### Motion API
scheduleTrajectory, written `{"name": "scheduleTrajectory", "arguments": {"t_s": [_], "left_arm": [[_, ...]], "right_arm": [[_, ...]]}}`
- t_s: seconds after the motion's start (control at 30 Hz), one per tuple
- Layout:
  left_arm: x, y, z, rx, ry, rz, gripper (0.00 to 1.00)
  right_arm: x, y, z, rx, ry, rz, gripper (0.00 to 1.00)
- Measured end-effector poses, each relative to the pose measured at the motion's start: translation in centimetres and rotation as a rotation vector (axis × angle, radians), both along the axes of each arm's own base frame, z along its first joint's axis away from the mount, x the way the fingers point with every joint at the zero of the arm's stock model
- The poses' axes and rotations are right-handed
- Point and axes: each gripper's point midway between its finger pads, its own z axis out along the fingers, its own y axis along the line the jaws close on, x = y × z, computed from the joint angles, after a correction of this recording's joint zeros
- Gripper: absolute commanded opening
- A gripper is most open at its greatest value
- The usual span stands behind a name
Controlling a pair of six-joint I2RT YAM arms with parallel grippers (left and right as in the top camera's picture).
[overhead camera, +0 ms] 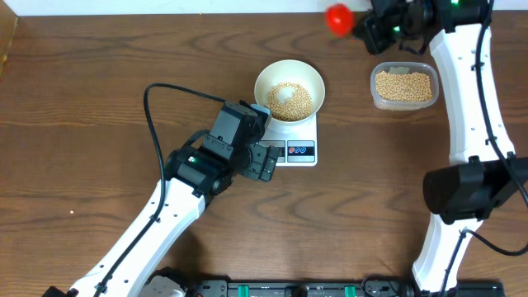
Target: Scoop item into bowl and weigh 50g on scale
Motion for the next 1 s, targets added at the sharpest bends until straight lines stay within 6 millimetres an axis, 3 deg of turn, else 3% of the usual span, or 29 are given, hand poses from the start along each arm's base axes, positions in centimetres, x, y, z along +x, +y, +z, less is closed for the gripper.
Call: {"name": "scheduleTrajectory", "arguments": {"t_s": [0.17, 0.4, 0.63, 0.8, 1.0], "left_arm": [[0.0, 0.0, 0.0, 0.0, 0.0, 0.0, 0.92], [0.0, 0.0, 0.0, 0.0, 0.0, 0.0, 0.92], [0.0, 0.0, 0.0, 0.0, 0.0, 0.0, 0.92], [0.0, 0.0, 0.0, 0.0, 0.0, 0.0, 0.92], [0.0, 0.0, 0.0, 0.0, 0.0, 0.0, 0.92]], "right_arm": [[-2.1, 4.0, -0.7, 0.065, 0.054, 0.123, 0.01], [-4.1, 8.2, -3.7, 0.026, 0.136, 0.211, 0.01], [-4.6, 9.4, -7.2, -0.054, 0.197, 0.237, 0.01], [-4.5, 9.9, -11.1, -0.102, 0.268, 0.242, 0.01], [-4.5, 10.0, -13.0, -0.158, 0.288, 0.238, 0.01]]}}
